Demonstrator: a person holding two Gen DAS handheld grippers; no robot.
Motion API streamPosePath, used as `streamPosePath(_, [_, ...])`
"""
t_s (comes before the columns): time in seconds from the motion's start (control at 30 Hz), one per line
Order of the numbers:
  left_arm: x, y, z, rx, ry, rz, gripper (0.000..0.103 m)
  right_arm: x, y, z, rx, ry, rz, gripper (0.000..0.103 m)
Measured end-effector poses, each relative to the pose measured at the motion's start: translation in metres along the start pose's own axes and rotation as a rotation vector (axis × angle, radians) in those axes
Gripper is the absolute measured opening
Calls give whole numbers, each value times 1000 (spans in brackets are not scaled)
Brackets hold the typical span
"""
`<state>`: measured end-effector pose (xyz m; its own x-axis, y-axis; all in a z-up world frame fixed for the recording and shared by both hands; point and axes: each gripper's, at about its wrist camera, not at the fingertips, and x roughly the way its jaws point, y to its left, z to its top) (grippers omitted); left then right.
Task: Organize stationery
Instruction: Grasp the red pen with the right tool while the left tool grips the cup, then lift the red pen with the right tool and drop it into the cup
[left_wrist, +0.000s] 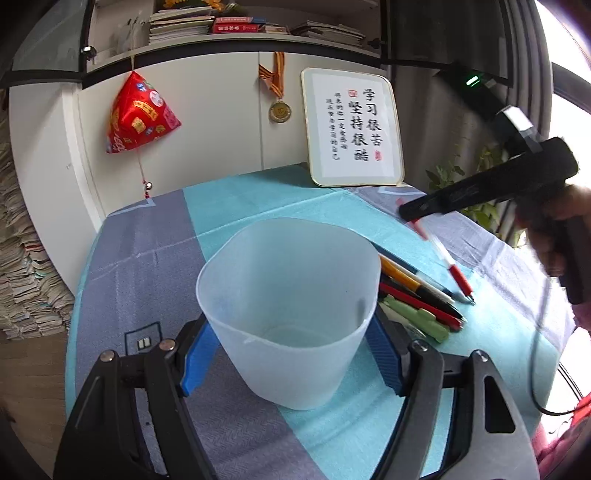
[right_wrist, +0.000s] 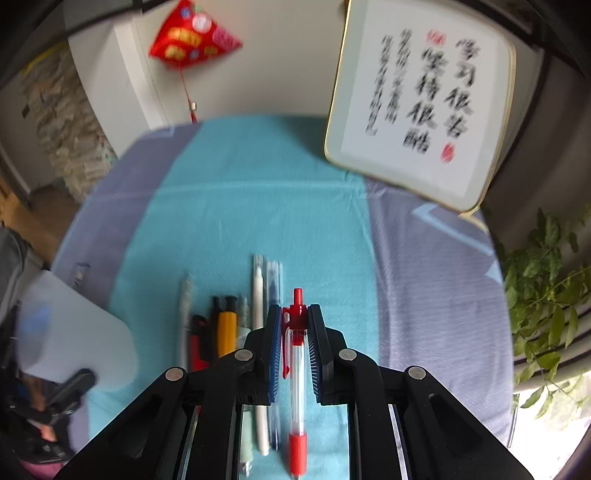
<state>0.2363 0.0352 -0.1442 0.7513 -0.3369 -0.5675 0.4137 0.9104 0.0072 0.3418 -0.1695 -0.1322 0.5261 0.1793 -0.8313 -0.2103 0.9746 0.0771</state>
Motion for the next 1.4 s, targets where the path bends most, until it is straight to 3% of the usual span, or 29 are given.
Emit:
streamPosePath(0.1, [4,8,5,-24,-15,41,73,-39,3,1,19,-89,17,15])
streamPosePath(0.3, [7,10,4,-30,4,8,73,-109,27,2,0,-265,97,15])
streamPosePath(0.5, [8,6,5,-16,10,7,73,-143,69,26,-81,-364,252,15])
streamPosePath(0.77, [7,6,3,-7,10,11,73,-112,117,46,-167,-265,372,15])
streamPosePath(1.07, [8,5,4,1,9,11,73,-57,132,40,-223,-116,378,15])
streamPosePath(1.4, [8,6,4,-1,14,12,73,-33,127,36,-205,-84,393,15])
